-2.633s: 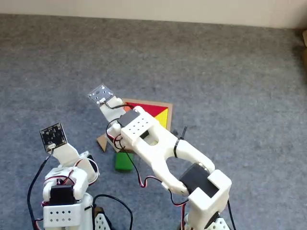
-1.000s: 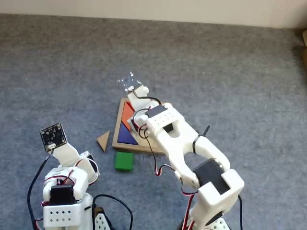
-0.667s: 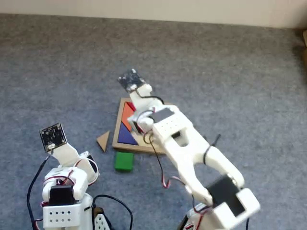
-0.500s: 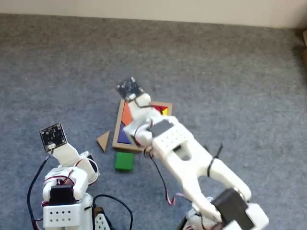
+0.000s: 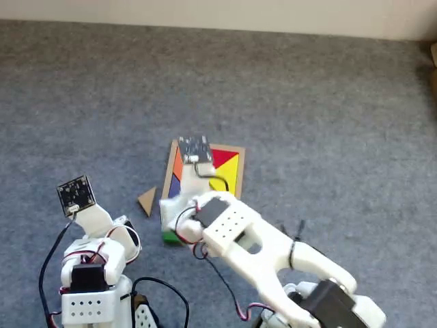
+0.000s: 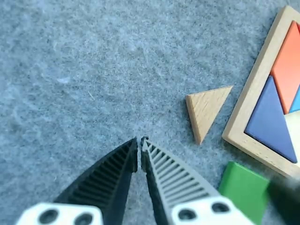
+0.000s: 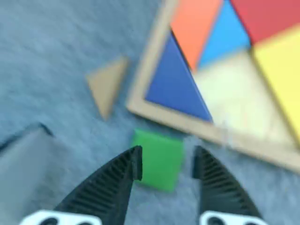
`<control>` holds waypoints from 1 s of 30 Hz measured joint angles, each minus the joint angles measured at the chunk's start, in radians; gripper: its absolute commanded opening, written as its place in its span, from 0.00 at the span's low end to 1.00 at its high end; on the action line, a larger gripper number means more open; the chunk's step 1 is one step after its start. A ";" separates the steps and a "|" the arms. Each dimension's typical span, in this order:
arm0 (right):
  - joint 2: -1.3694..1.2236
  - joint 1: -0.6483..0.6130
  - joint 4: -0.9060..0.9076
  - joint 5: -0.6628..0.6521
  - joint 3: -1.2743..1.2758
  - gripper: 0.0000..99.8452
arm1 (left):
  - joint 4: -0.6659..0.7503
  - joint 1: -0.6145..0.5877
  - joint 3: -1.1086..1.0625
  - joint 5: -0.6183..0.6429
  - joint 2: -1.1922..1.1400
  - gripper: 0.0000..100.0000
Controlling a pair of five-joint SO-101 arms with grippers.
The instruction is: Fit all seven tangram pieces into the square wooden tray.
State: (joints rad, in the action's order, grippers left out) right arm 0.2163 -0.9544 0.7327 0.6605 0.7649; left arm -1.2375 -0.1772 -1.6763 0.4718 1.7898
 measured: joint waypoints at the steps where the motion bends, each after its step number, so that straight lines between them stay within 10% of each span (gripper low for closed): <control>1: -0.034 -0.008 0.035 0.028 -0.020 0.32 | 0.000 0.000 0.000 0.000 0.000 0.04; 30: -0.382 -0.081 0.115 0.086 -0.336 0.32 | -0.118 0.000 0.000 0.000 0.000 0.04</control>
State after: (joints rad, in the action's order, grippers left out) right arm -0.1657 -1.0357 0.8477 0.7465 0.4289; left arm -1.3556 -0.1772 -1.6763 0.4718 1.7898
